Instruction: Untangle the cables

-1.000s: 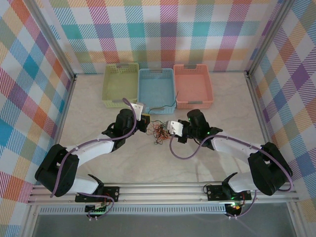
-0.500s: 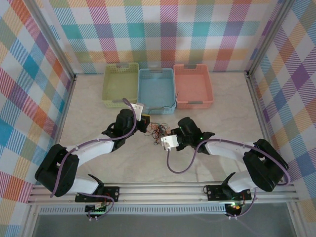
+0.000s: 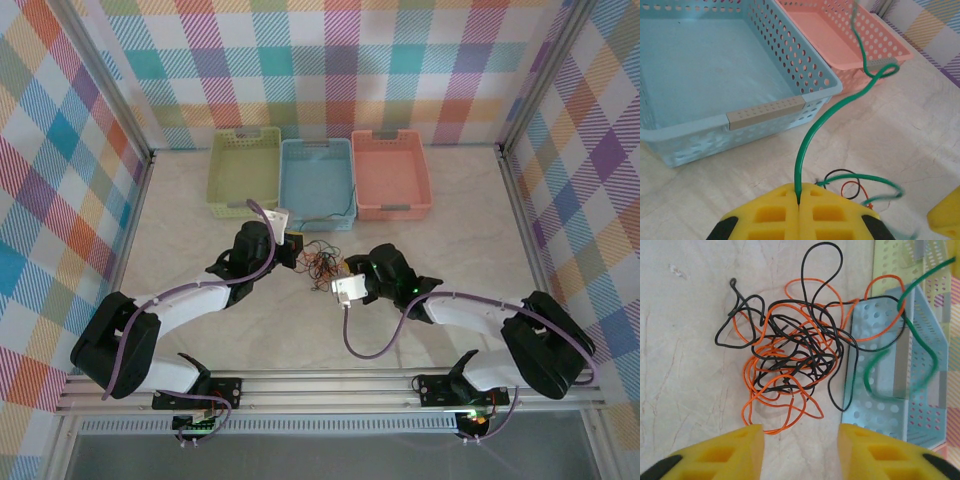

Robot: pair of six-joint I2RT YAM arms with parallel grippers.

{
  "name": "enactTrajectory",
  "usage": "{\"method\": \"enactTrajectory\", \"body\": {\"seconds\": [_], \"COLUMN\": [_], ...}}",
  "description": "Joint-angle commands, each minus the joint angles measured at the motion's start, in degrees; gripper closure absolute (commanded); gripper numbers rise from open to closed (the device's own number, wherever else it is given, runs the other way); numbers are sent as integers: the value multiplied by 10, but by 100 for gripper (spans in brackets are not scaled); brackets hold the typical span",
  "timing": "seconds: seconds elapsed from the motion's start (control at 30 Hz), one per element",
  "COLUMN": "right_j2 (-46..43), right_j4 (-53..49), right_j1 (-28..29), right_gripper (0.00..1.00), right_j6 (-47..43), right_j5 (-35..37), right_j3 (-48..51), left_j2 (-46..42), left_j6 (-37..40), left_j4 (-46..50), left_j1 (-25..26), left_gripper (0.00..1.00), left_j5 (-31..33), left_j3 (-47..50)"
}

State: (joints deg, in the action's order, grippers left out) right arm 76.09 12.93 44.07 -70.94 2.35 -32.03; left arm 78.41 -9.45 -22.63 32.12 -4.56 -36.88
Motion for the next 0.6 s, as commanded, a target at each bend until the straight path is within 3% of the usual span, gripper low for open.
{"method": "enactTrajectory", "body": {"seconds": [0.0, 0.17, 0.47, 0.57], "right_j2": [-31, -61, -44, -9], "right_j4": [-18, -74, -79, -84], "right_j1": [0, -8, -73, -105], "right_gripper": [45, 33, 34, 39], "right_j6": [69, 215, 560, 638], "right_j5": [-50, -120, -191, -243], "right_j3": [-10, -44, -101, -128], "left_j2": [-17, -24, -37, -37], "left_j6": [-6, -10, -17, -17], "left_j4": [-27, -41, -63, -71], "left_j1": [-6, -6, -6, -6], "left_gripper": [100, 100, 100, 100], "left_j5": [0, 3, 26, 29], "left_j3": [8, 17, 35, 39]}}
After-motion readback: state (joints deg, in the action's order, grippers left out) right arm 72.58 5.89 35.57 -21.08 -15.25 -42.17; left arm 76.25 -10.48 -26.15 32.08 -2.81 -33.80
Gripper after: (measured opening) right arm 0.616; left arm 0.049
